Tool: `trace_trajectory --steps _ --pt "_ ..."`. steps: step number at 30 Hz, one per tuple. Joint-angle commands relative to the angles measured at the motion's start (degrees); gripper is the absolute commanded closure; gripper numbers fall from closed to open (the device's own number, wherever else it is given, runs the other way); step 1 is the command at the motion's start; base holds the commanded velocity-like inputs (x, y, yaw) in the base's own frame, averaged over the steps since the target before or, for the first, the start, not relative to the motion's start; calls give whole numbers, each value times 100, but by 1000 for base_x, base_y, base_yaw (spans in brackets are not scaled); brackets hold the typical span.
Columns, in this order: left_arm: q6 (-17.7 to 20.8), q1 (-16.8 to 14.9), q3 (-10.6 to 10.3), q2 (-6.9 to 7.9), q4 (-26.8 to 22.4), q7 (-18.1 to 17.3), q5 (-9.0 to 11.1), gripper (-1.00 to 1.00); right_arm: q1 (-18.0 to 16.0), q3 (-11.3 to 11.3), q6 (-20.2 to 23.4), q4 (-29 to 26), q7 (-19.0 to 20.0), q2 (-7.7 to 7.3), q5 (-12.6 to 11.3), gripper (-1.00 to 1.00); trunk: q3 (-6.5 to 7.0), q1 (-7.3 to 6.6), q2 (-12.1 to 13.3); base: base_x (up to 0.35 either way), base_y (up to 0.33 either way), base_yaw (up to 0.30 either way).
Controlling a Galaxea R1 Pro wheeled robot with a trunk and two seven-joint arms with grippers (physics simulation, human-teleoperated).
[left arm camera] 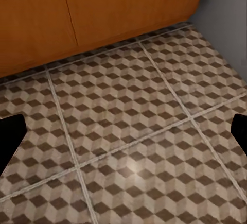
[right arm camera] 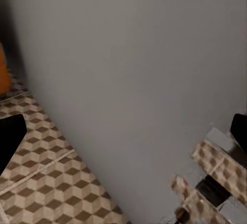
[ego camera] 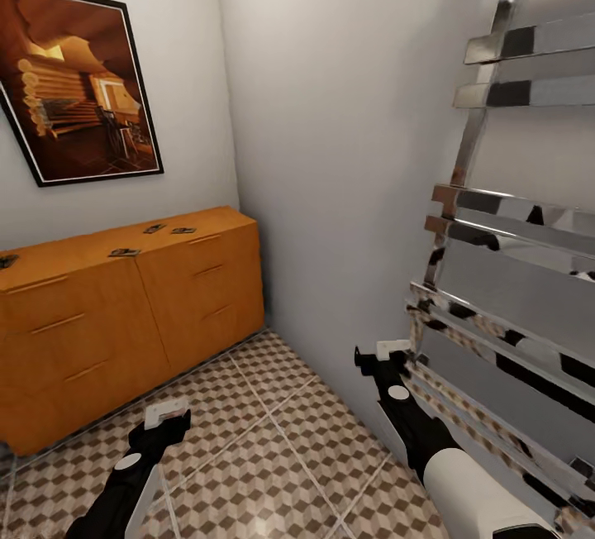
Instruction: Take the four mousetraps from the cabinet in the bathroom and place them on the bathroom floor. Make sure all four end up on the same floor surface, and ensure that at least two of them are either under or directly next to the same bathroom sink.
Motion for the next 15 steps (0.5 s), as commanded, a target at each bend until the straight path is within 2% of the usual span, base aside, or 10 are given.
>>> trace_trajectory --steps 1,15 --pt "33 -2 -3 2 -11 16 3 -100 -5 21 -1 6 -46 -1 42 -100 -6 2 -3 196 -7 288" --pt "31 0 -10 0 -16 16 3 -100 -5 21 -1 6 -46 -1 42 -100 -6 2 -3 192 -14 288"
